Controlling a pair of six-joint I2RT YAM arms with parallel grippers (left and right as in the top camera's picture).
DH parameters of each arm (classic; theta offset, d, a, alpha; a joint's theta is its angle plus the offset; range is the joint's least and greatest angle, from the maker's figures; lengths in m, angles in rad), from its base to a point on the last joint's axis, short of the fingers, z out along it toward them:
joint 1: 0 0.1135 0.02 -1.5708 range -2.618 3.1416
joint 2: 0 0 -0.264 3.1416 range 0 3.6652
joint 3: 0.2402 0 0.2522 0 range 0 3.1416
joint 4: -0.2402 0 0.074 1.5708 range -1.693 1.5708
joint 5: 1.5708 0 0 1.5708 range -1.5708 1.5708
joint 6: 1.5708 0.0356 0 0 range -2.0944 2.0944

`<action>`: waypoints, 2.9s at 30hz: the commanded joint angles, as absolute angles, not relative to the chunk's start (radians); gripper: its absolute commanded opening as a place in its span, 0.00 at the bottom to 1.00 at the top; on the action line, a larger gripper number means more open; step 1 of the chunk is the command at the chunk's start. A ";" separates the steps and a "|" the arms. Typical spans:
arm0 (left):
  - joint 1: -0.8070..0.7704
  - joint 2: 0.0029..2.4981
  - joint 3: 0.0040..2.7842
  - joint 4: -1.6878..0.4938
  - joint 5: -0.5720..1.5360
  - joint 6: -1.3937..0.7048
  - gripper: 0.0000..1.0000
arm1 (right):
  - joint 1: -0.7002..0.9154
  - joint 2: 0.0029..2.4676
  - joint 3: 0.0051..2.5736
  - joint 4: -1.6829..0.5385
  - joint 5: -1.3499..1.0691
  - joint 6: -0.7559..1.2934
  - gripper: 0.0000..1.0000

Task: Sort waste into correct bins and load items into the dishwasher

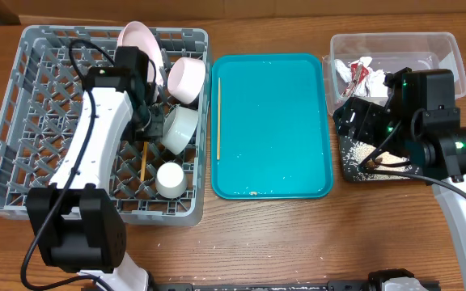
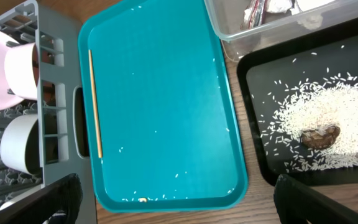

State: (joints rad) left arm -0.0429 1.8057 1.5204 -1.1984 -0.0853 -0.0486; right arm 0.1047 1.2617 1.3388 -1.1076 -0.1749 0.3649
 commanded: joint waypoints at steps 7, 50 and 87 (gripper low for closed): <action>-0.027 1.797 1.508 -1.138 -0.108 -0.027 0.54 | 0.101 1.258 1.348 -1.102 -0.165 0.358 1.00; -0.458 2.205 1.768 -0.862 -0.270 -0.466 0.45 | 0.101 1.258 1.348 -1.102 -0.165 0.358 1.00; -0.459 2.284 1.663 -0.678 -0.245 -0.464 0.39 | 0.101 1.258 1.348 -1.102 -0.165 0.358 1.00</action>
